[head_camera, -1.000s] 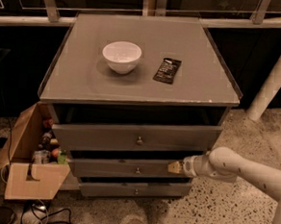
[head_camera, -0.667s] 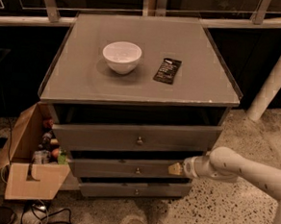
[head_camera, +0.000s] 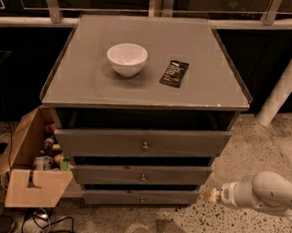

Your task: Close middle drawer

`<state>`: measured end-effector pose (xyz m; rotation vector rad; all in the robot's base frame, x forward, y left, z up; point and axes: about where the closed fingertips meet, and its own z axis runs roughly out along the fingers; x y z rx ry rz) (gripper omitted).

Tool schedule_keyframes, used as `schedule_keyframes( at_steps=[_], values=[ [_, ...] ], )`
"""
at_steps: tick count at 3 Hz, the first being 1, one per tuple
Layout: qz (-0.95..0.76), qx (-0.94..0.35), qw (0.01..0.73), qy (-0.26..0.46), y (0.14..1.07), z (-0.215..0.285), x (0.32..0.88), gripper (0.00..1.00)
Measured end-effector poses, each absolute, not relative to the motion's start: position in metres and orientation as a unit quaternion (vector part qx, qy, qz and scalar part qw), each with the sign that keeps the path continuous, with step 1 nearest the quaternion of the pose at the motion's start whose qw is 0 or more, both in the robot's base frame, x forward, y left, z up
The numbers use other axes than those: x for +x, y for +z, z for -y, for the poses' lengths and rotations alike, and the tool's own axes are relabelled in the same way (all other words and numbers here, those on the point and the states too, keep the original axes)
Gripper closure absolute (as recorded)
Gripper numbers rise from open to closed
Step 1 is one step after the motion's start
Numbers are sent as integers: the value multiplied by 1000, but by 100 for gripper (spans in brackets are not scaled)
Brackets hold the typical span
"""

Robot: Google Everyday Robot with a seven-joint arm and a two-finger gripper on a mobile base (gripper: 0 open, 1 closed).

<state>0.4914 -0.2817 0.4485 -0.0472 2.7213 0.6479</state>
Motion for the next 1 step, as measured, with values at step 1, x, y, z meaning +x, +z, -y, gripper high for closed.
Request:
schedule_keyframes(
  at_steps=[1],
  values=[
    [-958, -17, 171, 228, 448, 282, 491, 76]
  ],
)
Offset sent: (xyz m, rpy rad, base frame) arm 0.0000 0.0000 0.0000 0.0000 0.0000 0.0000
